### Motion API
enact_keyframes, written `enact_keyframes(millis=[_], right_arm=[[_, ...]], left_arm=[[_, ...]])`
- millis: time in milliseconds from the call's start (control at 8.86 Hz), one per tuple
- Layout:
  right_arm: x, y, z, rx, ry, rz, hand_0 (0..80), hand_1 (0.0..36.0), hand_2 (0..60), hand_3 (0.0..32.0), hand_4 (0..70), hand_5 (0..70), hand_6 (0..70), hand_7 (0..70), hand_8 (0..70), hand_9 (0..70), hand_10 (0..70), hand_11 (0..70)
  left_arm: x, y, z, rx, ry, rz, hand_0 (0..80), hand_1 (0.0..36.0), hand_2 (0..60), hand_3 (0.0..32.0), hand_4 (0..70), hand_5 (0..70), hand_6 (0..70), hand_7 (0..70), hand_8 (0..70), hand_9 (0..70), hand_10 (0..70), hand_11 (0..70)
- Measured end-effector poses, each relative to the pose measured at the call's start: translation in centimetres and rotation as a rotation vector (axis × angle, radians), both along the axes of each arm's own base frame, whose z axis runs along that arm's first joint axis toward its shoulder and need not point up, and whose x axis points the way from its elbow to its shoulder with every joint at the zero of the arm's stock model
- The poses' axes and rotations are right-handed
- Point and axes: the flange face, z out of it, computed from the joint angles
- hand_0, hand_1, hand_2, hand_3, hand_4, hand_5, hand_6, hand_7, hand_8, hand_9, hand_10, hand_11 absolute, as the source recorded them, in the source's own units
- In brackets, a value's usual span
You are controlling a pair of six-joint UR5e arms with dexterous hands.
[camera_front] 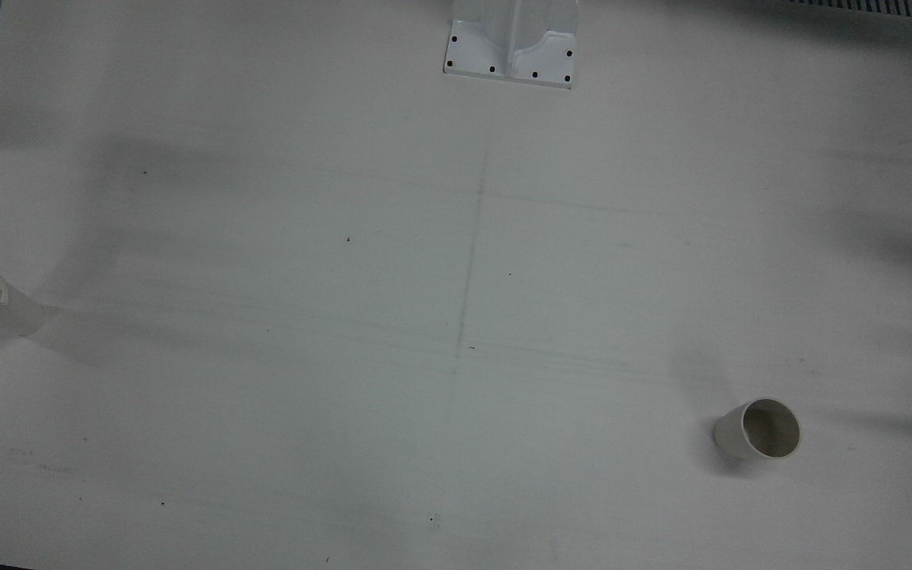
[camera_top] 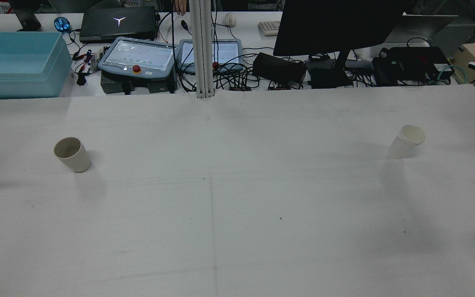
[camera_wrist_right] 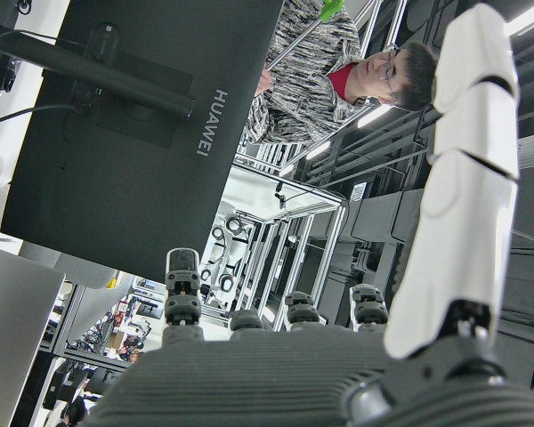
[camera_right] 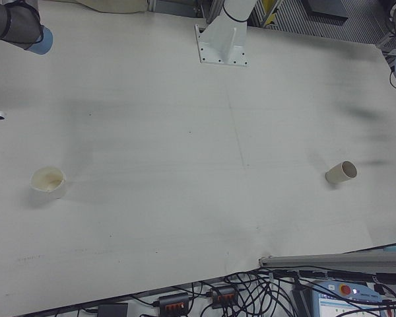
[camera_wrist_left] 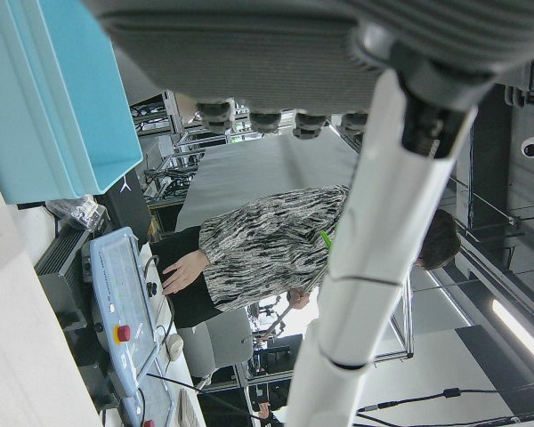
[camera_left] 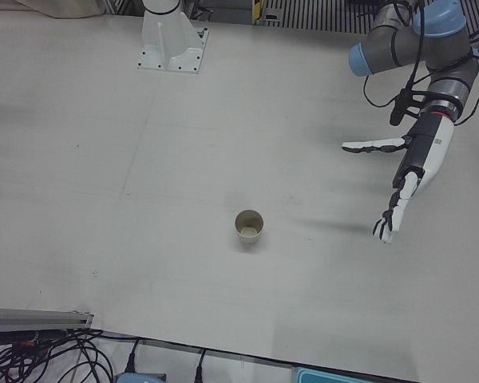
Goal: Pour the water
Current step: 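Reach the right hand toward the white paper cup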
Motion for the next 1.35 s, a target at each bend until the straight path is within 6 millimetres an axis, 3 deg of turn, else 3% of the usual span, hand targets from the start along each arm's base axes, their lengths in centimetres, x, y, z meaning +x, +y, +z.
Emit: enact_keyframes(millis=[339,565,790,1016,1129,1242,1355], right_arm=[[-0.3,-0.4,-0.8,0.014,-0.003,-0.001,54.0,20.6,7.3,10.8,4.3,7.8,5.0,10.3,0.4,0.6,9.6,16.1],[-0.6,-0.1,0.0,0.0,0.007,-0.007,53.7,20.5,7.3,10.8,4.1,7.7,5.0,10.3,0.4,0.6,9.6,16.1],[-3.7,0.3,5.3,-0.058,0.07,-0.046,53.7,20.3,7.1,11.0,4.0,7.7,4.9,10.1,0.4,0.6,9.6,16.1],[-8.5,0.3,12.4,-0.079,0.088,-0.078,53.0,19.7,6.8,9.2,3.4,7.5,4.3,8.2,0.0,0.2,10.8,17.8],[-11.0,0.3,14.6,-0.077,0.085,-0.102,51.5,18.4,6.1,9.2,1.0,7.1,3.4,6.2,0.0,0.0,11.2,18.3],[-12.8,0.3,15.5,-0.069,0.081,-0.121,51.5,18.4,6.1,9.2,1.0,7.1,3.4,6.2,0.0,0.0,11.2,18.3],[-13.8,0.4,15.9,-0.063,0.078,-0.134,51.4,18.5,6.6,5.6,0.6,6.4,1.7,2.5,0.0,0.0,5.0,9.3]], left_arm=[[0.0,0.3,0.1,-0.004,-0.002,0.009,80.0,31.3,0.0,4.2,3.8,0.0,0.0,6.6,5.2,0.0,1.4,5.8],[0.0,0.3,0.1,-0.007,-0.003,0.008,80.0,31.0,0.0,4.4,4.0,0.0,0.0,6.7,5.3,0.0,1.4,5.7],[-0.1,0.4,-0.5,-0.004,-0.003,0.008,80.0,30.7,0.0,4.2,4.0,0.0,0.0,6.7,5.3,0.0,1.4,5.8],[-0.1,0.4,-0.9,-0.007,-0.003,0.008,80.0,30.8,0.0,5.0,3.9,0.0,0.0,6.8,5.1,0.0,1.6,6.0],[-0.1,0.5,-1.0,-0.01,-0.001,0.008,80.0,31.0,0.0,5.2,3.9,0.0,0.0,6.9,4.9,0.0,1.7,6.2],[-0.1,0.5,-1.2,-0.012,0.001,0.008,80.0,31.0,0.0,5.2,3.9,0.0,0.0,6.9,4.9,0.0,1.7,6.2],[-0.1,0.6,-1.4,-0.014,0.001,0.008,80.0,30.1,0.0,5.2,4.4,0.0,0.0,7.0,5.2,0.0,1.6,5.9]])
